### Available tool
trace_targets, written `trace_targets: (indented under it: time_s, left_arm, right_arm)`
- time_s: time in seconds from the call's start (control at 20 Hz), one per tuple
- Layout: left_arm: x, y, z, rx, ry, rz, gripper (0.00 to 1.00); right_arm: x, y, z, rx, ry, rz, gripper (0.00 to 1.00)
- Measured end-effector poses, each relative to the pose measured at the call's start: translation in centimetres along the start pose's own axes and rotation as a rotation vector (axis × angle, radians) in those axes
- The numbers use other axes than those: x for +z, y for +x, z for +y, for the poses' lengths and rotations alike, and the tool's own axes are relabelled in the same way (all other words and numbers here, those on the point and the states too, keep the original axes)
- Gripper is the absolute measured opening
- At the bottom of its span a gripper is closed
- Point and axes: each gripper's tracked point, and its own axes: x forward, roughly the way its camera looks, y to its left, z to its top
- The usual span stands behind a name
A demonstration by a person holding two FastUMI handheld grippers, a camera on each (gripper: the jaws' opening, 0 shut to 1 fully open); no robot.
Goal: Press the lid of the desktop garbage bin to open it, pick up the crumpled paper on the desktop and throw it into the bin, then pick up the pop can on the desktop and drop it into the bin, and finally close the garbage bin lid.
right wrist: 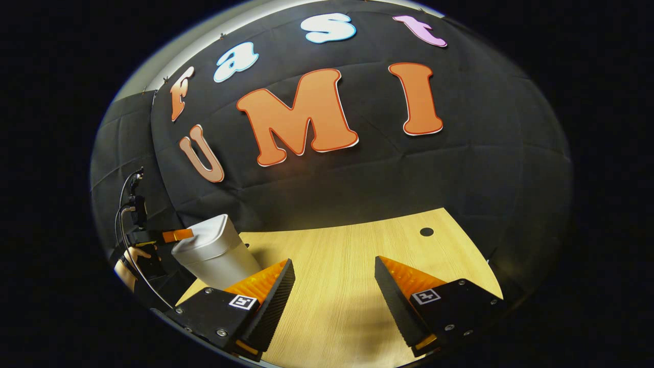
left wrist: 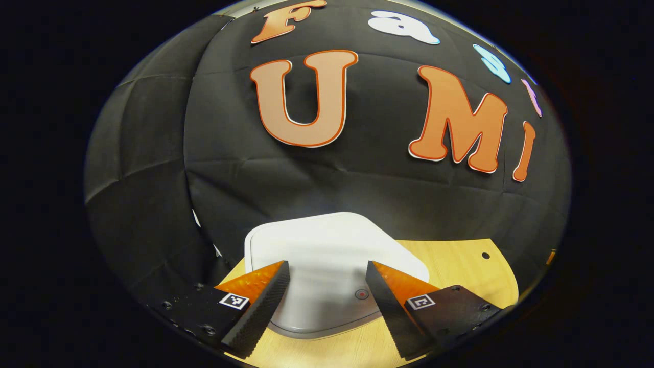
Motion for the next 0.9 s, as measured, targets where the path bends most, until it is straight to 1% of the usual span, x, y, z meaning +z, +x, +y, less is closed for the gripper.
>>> trace_targets:
  time_s: [0.35,0.45,0.6,0.75,0.9]
  left_arm:
    - [3.7,-3.5,-5.2,-0.077,0.065,-0.116,0.95]
    - [3.8,-4.6,-6.6,-0.102,0.085,-0.141,0.94]
    - [4.4,-6.2,-8.6,-0.121,0.114,-0.186,0.95]
    - [3.8,-7.8,-10.2,-0.143,0.121,-0.215,0.94]
    - [2.9,-9.1,-11.1,-0.144,0.147,-0.242,0.94]
  right_arm:
    - [0.6,0.0,0.9,-0.001,-0.023,-0.029,0.94]
    - [0.7,-0.1,1.0,-0.007,-0.036,-0.039,0.94]
    - [0.9,-0.4,1.0,-0.019,-0.054,-0.063,0.94]
    - [1.4,-1.0,0.7,-0.033,-0.066,-0.1,0.94]
    - [1.5,-1.7,0.4,-0.056,-0.076,-0.144,0.94]
